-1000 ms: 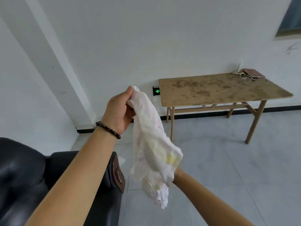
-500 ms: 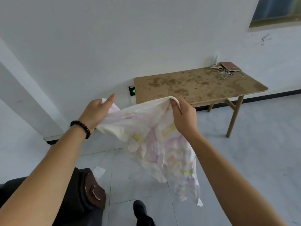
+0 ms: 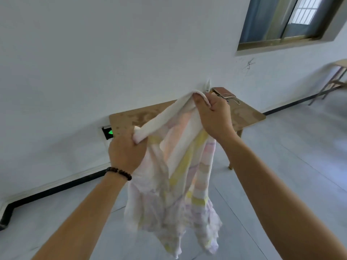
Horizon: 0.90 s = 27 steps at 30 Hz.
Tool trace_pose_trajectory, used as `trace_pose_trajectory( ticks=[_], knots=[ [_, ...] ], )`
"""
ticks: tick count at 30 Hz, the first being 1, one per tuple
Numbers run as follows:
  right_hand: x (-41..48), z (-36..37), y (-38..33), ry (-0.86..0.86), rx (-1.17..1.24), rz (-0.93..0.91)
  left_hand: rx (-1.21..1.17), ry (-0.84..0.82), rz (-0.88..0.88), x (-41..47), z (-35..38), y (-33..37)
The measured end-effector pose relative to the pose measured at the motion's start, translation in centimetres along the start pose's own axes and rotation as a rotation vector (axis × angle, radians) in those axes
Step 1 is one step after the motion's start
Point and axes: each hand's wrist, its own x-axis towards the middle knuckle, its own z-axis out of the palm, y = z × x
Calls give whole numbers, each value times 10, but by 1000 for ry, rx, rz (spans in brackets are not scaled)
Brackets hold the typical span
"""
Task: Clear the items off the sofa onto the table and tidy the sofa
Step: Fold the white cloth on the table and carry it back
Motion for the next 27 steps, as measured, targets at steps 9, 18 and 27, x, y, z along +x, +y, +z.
trace_pose_trajectory(
  ticks=[9,18,27],
  knots=[
    [65,0,47,85,-12,104,221,-135,332,122,52,-14],
    [125,-7,73,-294,129,146,-348,-755,50,106,167,50],
    [180,-76,188,-620,-165,210,-406,-373,27,162,219,95]
  ],
)
